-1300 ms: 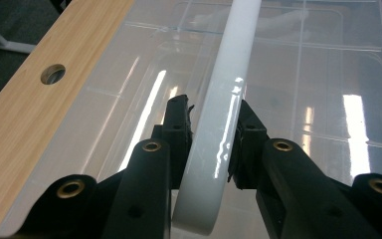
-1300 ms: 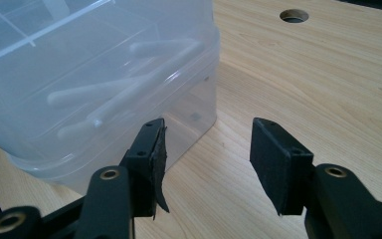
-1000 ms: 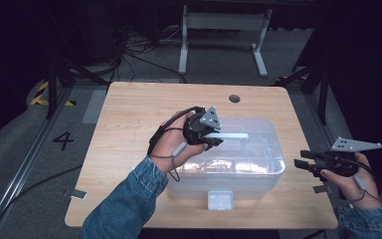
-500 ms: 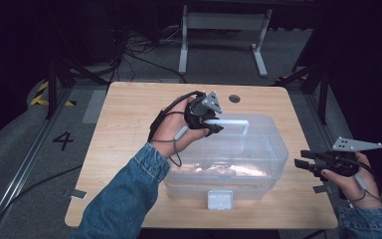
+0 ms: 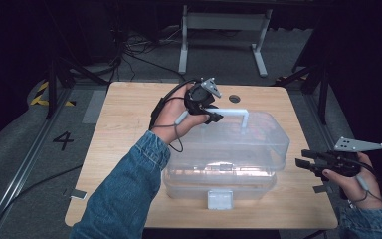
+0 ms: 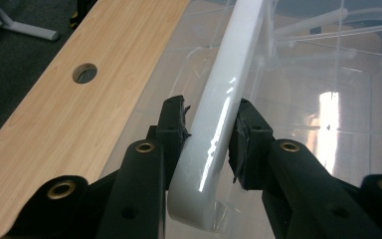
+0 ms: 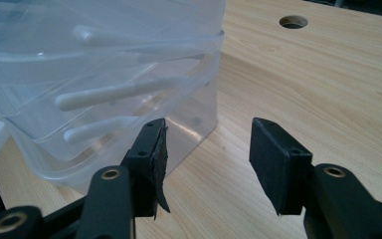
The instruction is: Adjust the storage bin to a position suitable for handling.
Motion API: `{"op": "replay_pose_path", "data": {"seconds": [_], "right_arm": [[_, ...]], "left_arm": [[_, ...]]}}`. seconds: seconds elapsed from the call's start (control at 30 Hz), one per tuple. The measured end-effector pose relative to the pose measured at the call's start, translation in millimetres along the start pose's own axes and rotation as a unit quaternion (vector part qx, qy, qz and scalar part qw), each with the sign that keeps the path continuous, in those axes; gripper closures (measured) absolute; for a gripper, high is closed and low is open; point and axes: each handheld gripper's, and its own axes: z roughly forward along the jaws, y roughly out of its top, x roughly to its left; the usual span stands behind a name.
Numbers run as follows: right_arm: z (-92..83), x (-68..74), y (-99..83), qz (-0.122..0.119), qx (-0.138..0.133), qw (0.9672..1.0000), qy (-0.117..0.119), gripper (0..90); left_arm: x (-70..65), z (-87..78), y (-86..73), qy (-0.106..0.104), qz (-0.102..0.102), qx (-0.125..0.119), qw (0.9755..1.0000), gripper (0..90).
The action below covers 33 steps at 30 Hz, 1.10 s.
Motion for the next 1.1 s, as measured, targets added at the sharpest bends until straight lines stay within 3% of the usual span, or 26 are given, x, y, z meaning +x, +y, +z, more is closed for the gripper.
{"op": "replay_pose_path", "data": {"seconds": [0.33, 0.57, 0.6, 0.73, 0.87, 1.0, 1.1], "right_arm": [[-7.1, 13.5, 6.9, -0.021, -0.014, 0.9996, 0.007, 56.6], [-10.5, 31.0, 12.8, -0.032, -0.033, 0.9983, 0.034, 79.0], [-10.5, 31.0, 12.8, -0.032, -0.033, 0.9983, 0.034, 79.0], [-5.0, 48.4, 18.8, -0.054, -0.052, 0.996, 0.049, 90.0], [6.2, 60.0, 21.7, -0.057, -0.066, 0.9939, 0.067, 90.0], [16.2, 62.8, 21.2, -0.052, -0.079, 0.9933, 0.066, 90.0], [20.0, 63.7, 21.6, -0.06, -0.091, 0.9924, 0.057, 90.0]], "left_arm": [[14.6, 1.5, 8.2, -0.001, -0.005, 0.009, 0.9999, 69.9], [24.4, 2.9, 12.2, -0.007, -0.009, 0.014, 0.9998, 69.6], [24.4, 2.9, 12.2, -0.007, -0.009, 0.014, 0.9998, 69.6], [27.7, 3.6, 12.6, -0.016, -0.016, 0.014, 0.9996, 69.6], [29.0, 3.6, 12.4, -0.02, -0.011, 0.013, 0.9997, 69.8], [27.7, 3.6, 11.9, -0.02, -0.013, 0.013, 0.9996, 69.9], [25.0, 2.6, 11.5, -0.009, -0.014, 0.014, 0.9998, 69.6]]}}
